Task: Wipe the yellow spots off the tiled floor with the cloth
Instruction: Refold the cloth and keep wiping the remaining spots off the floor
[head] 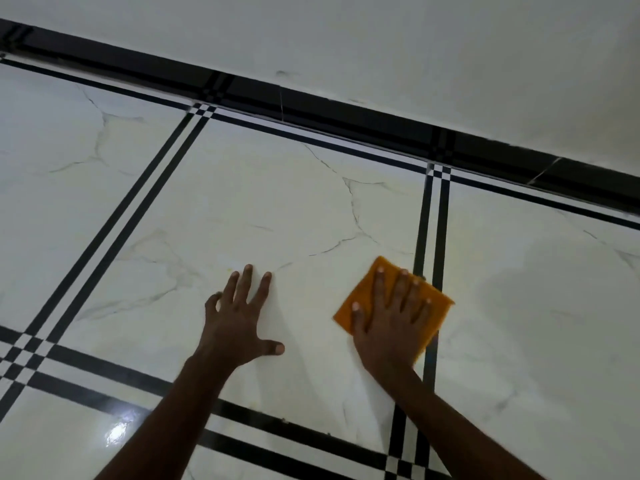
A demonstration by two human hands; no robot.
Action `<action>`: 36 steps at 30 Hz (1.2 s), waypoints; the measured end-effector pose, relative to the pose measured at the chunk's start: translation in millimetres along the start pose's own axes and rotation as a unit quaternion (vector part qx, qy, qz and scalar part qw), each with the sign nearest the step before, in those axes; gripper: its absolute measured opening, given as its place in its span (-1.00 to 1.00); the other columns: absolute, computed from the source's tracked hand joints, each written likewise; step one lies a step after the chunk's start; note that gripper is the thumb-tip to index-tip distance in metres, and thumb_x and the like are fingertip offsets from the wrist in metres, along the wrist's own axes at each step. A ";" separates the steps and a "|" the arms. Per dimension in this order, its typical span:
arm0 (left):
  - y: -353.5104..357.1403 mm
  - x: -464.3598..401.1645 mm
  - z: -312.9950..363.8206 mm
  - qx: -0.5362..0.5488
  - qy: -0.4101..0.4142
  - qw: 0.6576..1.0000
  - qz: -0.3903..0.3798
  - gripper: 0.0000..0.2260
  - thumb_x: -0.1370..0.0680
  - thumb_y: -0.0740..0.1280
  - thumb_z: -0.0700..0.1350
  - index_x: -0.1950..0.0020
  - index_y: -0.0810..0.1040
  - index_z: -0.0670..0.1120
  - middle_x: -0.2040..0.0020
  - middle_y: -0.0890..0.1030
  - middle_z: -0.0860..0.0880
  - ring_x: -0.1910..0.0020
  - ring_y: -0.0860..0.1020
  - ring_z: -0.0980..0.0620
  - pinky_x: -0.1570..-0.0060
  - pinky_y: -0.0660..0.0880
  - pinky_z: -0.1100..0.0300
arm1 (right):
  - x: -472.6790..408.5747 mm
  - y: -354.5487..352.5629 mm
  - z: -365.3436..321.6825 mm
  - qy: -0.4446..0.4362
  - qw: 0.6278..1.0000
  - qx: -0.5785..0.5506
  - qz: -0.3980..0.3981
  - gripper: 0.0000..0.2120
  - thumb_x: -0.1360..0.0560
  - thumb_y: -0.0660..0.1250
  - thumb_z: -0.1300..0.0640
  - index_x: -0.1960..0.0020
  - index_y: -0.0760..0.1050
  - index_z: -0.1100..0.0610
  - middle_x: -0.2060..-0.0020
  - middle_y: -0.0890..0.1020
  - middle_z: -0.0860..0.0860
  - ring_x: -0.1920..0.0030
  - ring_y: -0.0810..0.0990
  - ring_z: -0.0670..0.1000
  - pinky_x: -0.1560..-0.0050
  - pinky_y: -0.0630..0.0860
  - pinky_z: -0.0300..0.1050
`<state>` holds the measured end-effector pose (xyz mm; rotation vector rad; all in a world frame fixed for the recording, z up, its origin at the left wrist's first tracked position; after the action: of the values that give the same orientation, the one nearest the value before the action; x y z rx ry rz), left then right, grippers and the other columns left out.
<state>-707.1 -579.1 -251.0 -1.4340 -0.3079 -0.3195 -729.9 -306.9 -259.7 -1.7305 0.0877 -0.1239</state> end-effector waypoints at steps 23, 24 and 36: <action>14.0 90.4 -156.1 0.048 -0.172 0.982 -0.061 0.22 -0.32 0.41 0.43 -0.60 -0.35 -0.01 -0.60 -0.36 -0.16 -0.60 -0.24 -0.20 -0.53 -0.03 -0.17 | -82.7 39.2 -240.8 -0.221 0.973 0.007 -0.061 -0.17 -0.50 -0.07 -0.40 -0.65 0.16 0.02 -0.61 0.20 0.23 -0.62 0.08 0.33 -0.56 0.00 0.41; 15.6 94.6 -159.0 0.056 -0.177 0.981 -0.054 0.23 -0.31 0.41 0.44 -0.61 -0.35 -0.01 -0.60 -0.35 -0.15 -0.60 -0.23 -0.19 -0.53 -0.03 -0.16 | -84.6 32.9 -214.7 -0.189 0.981 0.007 -0.042 -0.17 -0.52 -0.08 -0.40 -0.66 0.11 0.03 -0.62 0.18 0.24 -0.62 0.06 0.35 -0.55 0.01 0.43; 13.0 115.9 -185.7 0.109 -0.192 0.975 -0.025 0.19 -0.33 0.52 0.28 -0.63 -0.24 -0.06 -0.64 -0.15 -0.11 -0.62 -0.15 -0.12 -0.54 0.01 -0.14 | -22.1 62.3 -374.0 -0.369 0.923 0.008 -0.106 -0.30 -0.59 -0.02 -0.33 -0.66 0.11 -0.06 -0.65 0.11 0.14 -0.65 0.01 0.24 -0.58 -0.09 0.31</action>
<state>-592.6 -765.7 -238.0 -1.2653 -0.6744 -0.0427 -800.8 -680.0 -262.2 -1.6639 -0.6552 0.3727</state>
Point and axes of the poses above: each hand's wrist, its own x-axis away from the middle knuckle, its own y-axis out of the palm, z = x × y, the point moved 9 cm from there along -x, towards the middle knuckle
